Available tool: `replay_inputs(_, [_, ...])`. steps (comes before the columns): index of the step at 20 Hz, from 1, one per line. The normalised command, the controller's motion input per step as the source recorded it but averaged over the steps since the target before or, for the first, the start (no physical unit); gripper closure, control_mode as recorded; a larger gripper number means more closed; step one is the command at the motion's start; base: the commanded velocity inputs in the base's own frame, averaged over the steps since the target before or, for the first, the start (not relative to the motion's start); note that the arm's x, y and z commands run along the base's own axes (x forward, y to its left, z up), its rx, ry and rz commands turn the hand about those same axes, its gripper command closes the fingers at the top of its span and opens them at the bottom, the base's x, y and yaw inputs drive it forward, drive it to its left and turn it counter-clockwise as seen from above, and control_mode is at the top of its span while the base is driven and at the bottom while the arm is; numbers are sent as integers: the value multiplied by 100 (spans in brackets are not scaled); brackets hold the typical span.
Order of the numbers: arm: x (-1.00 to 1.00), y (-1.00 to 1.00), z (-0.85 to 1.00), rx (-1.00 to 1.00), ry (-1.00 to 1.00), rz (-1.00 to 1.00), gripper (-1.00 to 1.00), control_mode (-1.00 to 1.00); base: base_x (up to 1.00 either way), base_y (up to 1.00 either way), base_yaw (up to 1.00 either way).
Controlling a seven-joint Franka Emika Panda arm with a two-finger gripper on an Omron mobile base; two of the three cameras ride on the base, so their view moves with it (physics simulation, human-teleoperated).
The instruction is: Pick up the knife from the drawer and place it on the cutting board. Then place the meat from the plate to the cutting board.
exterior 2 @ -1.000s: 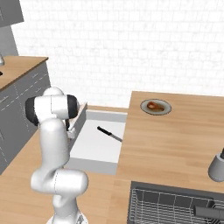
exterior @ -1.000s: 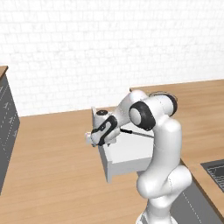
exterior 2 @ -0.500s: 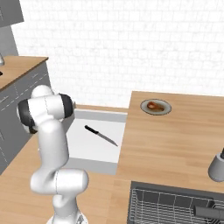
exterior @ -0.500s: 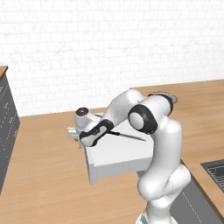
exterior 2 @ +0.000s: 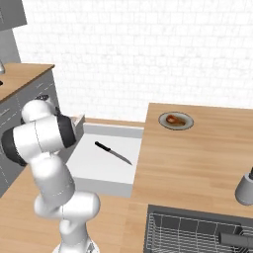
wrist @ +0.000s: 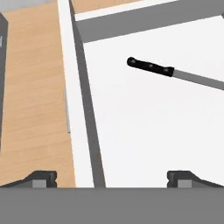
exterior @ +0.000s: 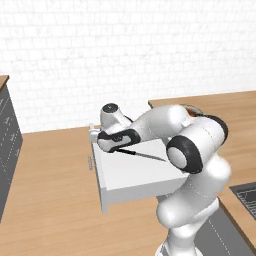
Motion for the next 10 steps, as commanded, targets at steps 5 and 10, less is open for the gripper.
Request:
replay_inputs(5, [-12,-100,68,-3,0,13,-100,-100,0,0,0])
replay_inputs(10, [-17,-100,13,-12,0,29,-100,-100,0,0,0])
